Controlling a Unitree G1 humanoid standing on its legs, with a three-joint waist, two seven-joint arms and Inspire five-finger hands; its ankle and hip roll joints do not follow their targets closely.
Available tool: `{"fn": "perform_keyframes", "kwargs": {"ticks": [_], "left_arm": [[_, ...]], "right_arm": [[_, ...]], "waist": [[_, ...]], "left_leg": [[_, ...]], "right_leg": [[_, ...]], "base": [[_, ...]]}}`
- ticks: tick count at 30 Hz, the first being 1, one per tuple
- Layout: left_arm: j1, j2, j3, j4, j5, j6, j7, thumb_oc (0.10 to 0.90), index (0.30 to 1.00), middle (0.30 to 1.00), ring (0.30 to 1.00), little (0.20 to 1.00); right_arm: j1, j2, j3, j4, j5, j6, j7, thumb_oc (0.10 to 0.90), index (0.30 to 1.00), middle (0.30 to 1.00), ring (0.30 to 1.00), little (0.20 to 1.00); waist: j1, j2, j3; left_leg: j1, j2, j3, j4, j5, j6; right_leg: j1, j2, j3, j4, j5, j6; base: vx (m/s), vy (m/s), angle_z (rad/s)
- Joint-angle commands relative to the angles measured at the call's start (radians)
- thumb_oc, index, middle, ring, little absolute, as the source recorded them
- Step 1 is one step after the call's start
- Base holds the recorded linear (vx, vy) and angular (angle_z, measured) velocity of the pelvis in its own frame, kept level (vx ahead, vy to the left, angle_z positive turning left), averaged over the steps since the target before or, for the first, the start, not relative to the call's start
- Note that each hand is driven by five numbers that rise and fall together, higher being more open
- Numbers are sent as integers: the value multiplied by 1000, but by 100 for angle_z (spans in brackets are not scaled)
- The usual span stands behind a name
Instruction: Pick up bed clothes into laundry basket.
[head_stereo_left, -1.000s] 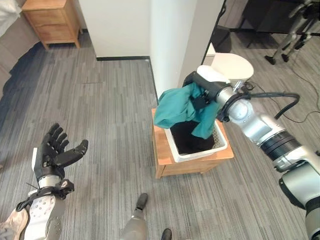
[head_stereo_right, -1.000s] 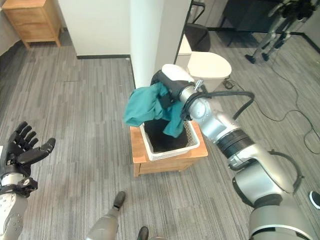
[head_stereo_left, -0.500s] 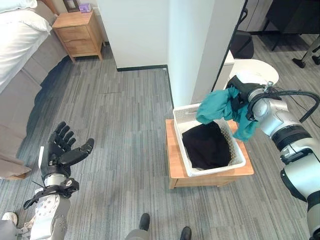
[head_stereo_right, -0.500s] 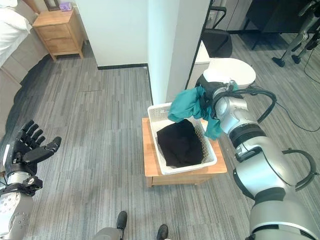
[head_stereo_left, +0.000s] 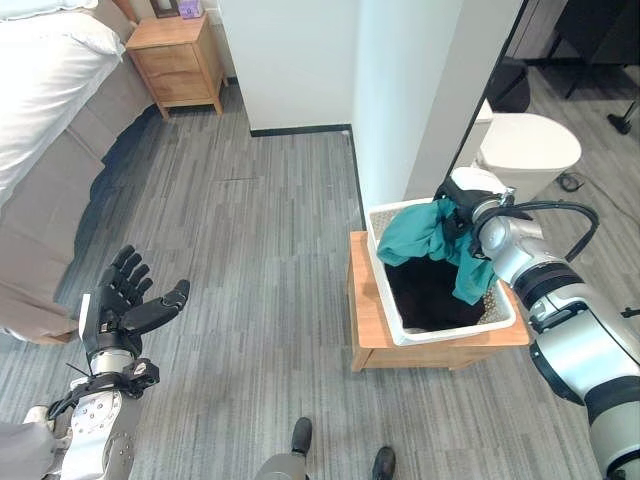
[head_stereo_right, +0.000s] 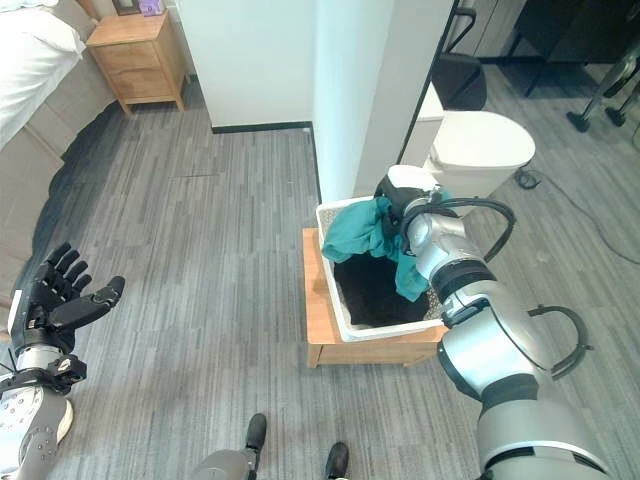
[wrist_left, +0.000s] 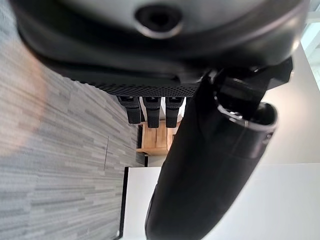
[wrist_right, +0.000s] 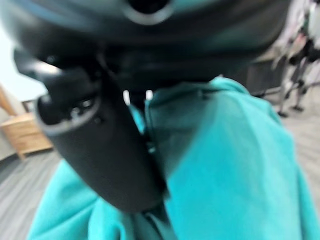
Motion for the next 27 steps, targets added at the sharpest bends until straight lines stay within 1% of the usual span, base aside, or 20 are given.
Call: {"fn": "perform_keyframes", "kwargs": {"ticks": [1,2,6,7,8,13,14,16,19,24,27], "left_arm": [[-61,99,-23,-98,16,-99,3,800,900,900,900,900],[-63,107,-19,-99,15,-100,3,800,900,900,900,900],[-59,113,-10,-94,8,-105,5,800,900,900,900,900],[-60,112,-11,-93,8,-105,5,800,900,900,900,900],[-64,114,-13,-88,9,-107,7,800,900,900,900,900],[-56,105,-19,-71,-3,-112,-3,800,900,900,900,900],[-56,105,-19,-71,-3,-112,-3,800,900,900,900,900],[-49,103,-13,-54,-8,-116,-7,800,900,900,900,900],[-47,101,-16,-48,-10,-115,-10,800,900,900,900,900],[-54,100,-23,-40,-10,-115,-12,800,900,900,900,900],[-66,104,-31,-40,-10,-119,-12,800,900,900,900,900]], "right_arm": [[-101,-9,54,7,-33,-8,-64,400,300,300,300,300],[-95,3,47,37,-35,-4,-61,400,300,300,300,300],[-117,-5,52,83,-40,3,-58,400,300,300,300,300],[-118,-5,53,84,-40,3,-58,400,300,300,300,300],[-139,-17,53,107,-38,6,-65,400,300,300,300,300],[-198,-68,83,131,-52,6,-76,400,300,300,300,300],[-198,-68,83,131,-52,6,-76,400,300,300,300,300],[-228,-120,101,127,-58,5,-84,400,300,300,300,300],[-238,-143,99,127,-50,9,-94,400,300,300,300,300],[-243,-148,99,123,-40,9,-92,400,300,300,300,300],[-246,-149,105,125,-36,9,-92,400,300,300,300,300]], "waist": [[8,-26,-94],[11,-15,-88],[17,8,-84],[17,8,-85],[19,18,-85],[24,42,-85],[24,42,-85],[21,51,-84],[17,57,-80],[13,66,-75],[12,78,-69]], "left_leg": [[16,-43,-11,0,-57,-2],[4,-46,-13,0,-53,-2],[-19,-55,-14,0,-44,-3],[-21,-55,-14,0,-44,-3],[-29,-58,-16,0,-40,-5],[-38,-65,-21,0,-34,-7],[-38,-65,-21,0,-34,-7],[-42,-67,-24,0,-32,-8],[-44,-65,-21,0,-32,-8],[-50,-66,-16,0,-31,-9],[-63,-70,-15,0,-26,-9]], "right_leg": [[-35,-9,9,12,-33,26],[-47,-11,10,12,-31,27],[-68,-19,10,12,-27,29],[-69,-19,10,12,-27,29],[-77,-21,8,12,-26,29],[-82,-25,3,12,-28,30],[-82,-25,3,12,-28,30],[-84,-28,2,12,-30,30],[-89,-26,5,12,-32,30],[-98,-25,13,12,-32,29],[-112,-29,17,12,-30,28]], "base": [[-6,2,5],[-14,7,6],[-5,2,1],[0,0,0],[0,0,0],[6,2,3],[13,-2,5],[11,-6,2],[4,-4,1],[1,-3,-3],[-16,-1,-5]]}}
